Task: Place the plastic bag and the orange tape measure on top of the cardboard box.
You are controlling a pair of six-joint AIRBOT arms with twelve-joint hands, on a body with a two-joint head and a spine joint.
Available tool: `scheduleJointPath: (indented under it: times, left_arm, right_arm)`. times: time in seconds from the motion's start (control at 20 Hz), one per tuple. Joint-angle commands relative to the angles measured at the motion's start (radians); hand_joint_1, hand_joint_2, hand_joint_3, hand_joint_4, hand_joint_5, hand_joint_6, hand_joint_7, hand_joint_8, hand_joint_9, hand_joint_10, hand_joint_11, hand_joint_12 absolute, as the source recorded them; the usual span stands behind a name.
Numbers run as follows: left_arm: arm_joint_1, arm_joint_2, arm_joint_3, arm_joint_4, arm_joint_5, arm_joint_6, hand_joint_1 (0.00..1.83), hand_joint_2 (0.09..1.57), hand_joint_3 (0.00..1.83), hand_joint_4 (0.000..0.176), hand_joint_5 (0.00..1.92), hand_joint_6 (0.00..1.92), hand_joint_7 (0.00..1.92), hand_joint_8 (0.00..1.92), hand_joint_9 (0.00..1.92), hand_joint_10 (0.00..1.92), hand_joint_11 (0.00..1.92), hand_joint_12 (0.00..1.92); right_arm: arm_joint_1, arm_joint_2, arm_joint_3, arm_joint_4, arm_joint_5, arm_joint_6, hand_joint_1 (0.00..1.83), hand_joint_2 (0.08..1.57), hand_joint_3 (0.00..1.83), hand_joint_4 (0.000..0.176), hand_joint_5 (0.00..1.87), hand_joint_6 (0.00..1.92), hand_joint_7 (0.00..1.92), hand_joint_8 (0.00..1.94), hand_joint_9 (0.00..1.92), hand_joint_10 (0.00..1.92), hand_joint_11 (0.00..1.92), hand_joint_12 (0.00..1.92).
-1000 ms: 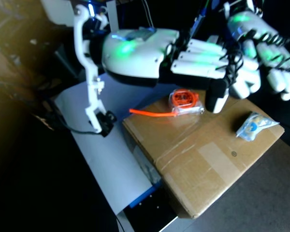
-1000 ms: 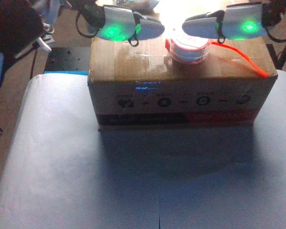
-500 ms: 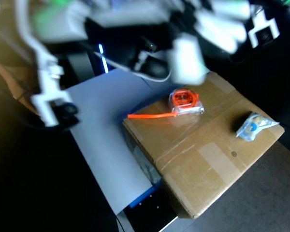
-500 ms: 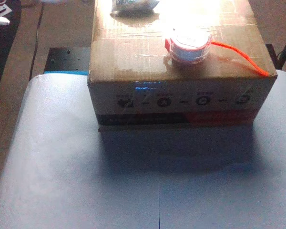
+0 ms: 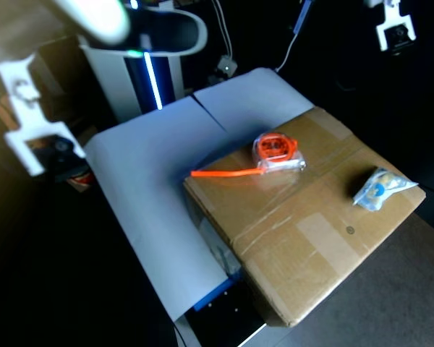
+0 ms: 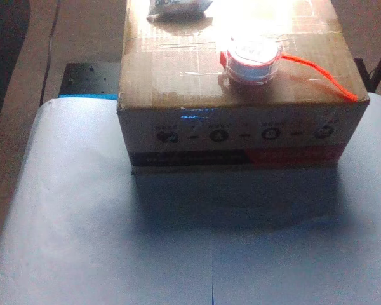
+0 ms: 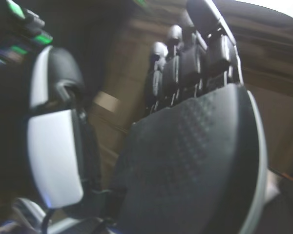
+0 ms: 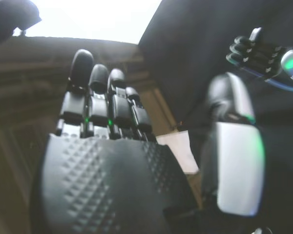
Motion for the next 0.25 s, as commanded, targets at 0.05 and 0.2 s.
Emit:
scheduleJointPath:
  times: [0.05, 0.2]
  left_arm:
    - [0.047, 0.021, -0.034, 0.031, 0.292, -0.001, 0.68, 1.09, 0.00, 0.164, 0.11, 0.01, 0.15, 0.00, 0.28, 0.13, 0.00, 1.18]
    - [0.089, 0.036, -0.087, 0.045, 0.346, 0.071, 0.49, 1.13, 0.01, 0.156, 0.24, 0.02, 0.17, 0.00, 0.39, 0.06, 0.00, 1.29]
  right_arm:
    - [-0.025, 0.010, -0.011, -0.009, -0.242, 0.011, 0.67, 1.20, 0.00, 0.016, 0.05, 1.71, 0.21, 0.78, 0.18, 0.89, 0.00, 1.26]
    - [-0.067, -0.012, -0.012, 0.001, -0.305, 0.034, 0.54, 1.23, 0.00, 0.000, 0.04, 1.52, 0.17, 1.18, 0.20, 1.01, 0.00, 1.32]
